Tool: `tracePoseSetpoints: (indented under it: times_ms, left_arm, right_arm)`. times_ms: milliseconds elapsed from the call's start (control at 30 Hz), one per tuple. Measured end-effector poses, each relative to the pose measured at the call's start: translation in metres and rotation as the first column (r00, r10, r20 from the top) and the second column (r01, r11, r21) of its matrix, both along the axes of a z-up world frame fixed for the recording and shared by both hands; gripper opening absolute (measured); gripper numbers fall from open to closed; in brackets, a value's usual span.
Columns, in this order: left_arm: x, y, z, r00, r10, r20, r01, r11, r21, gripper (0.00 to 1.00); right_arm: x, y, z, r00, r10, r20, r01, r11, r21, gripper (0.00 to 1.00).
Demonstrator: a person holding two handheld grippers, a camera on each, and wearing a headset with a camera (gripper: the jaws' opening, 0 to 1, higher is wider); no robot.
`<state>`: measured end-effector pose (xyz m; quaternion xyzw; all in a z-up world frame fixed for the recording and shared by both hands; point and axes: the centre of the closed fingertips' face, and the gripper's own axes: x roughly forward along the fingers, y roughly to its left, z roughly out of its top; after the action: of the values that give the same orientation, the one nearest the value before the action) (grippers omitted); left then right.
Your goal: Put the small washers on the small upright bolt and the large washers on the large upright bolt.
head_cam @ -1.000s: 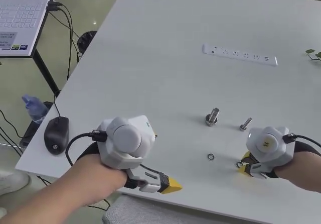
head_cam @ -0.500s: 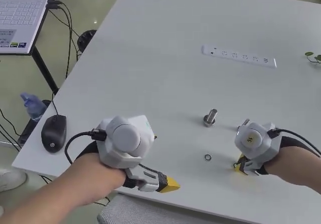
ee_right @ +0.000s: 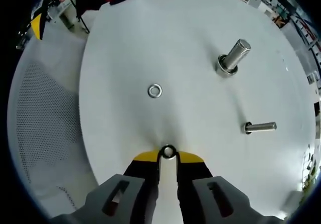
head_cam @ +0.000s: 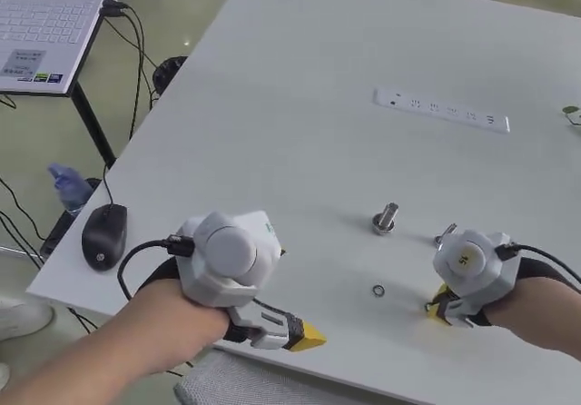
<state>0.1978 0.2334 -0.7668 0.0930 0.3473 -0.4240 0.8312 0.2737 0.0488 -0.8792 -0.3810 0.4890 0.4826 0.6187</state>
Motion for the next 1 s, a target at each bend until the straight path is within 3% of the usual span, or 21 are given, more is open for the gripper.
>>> tracePoseSetpoints:
  times_ms: [300,600,1000]
  left_arm:
    - [-0.001,-0.006,-0.001,1.000,0.008,-0.003,-0.008,1.000,0.006,0.73]
    - [0.002,-0.015,-0.001,1.000,0.020,-0.003,-0.020,1.000,-0.005,0.74]
    - [0.010,-0.022,0.000,0.999,0.043,0.004,-0.043,0.999,-0.024,0.83]
  right_arm:
    - [-0.003,-0.002,0.001,0.999,0.026,-0.019,-0.026,1.000,0.001,0.12]
    - [0.009,-0.022,0.010,1.000,-0.005,-0.013,0.005,1.000,0.004,0.12]
    - [0.026,-0.047,0.028,0.999,-0.044,0.011,0.044,0.999,0.013,0.12]
